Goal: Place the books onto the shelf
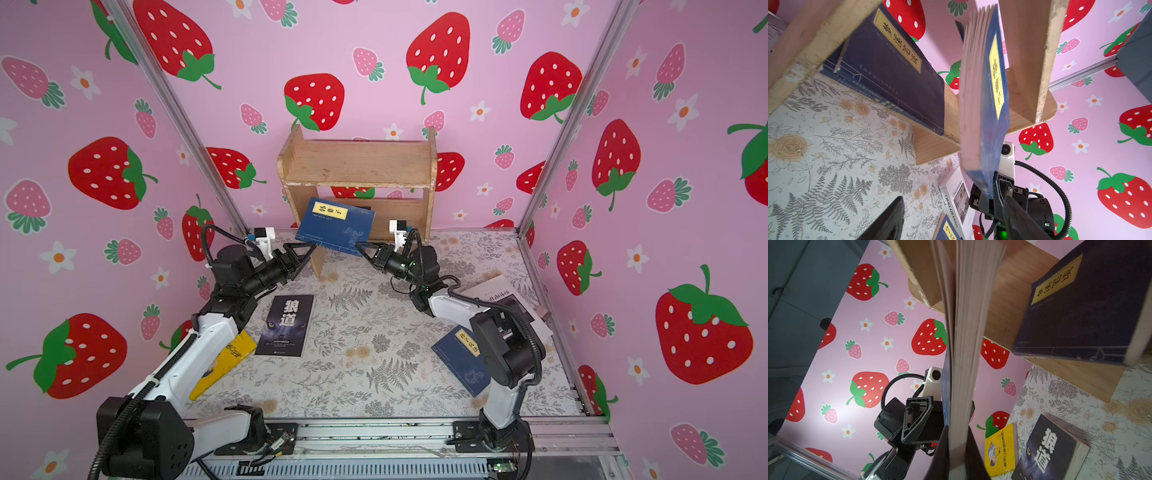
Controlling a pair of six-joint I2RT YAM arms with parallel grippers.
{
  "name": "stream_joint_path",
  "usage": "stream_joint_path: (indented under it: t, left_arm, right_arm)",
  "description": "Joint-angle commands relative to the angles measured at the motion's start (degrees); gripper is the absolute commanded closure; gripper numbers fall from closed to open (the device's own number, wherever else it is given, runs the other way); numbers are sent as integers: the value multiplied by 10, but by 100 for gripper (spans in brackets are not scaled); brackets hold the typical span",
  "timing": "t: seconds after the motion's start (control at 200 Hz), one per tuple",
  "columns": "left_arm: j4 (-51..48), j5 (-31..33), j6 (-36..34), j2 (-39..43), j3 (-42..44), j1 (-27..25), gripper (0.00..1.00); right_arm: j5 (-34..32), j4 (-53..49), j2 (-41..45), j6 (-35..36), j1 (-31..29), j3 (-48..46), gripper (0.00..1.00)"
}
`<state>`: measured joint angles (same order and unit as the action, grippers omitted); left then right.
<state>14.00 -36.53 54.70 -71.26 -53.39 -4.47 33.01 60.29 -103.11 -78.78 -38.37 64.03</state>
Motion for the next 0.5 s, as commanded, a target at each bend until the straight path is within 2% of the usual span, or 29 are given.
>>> stream_joint_path:
  t: [0.0, 0.175, 0.25, 0.4, 0.495]
  left_arm:
    - [53, 22, 29, -16, -34, -7, 31]
    - [109, 64, 60, -46, -40, -24, 47]
    - [128, 81, 65, -61, -42, -34, 51]
    - [165, 108, 87, -93, -49, -49, 78]
    - [187, 131, 98, -105, -48, -57, 88]
  right_arm:
    - [-9, 34, -9, -18, -7, 27, 97]
    - [-15, 25, -20, -16, -7, 38, 97]
    - [-14, 20, -27, -15, -7, 46, 97]
    - [-12, 10, -40, -11, -8, 63, 97]
    - [-20, 6, -48, -5, -7, 74, 97]
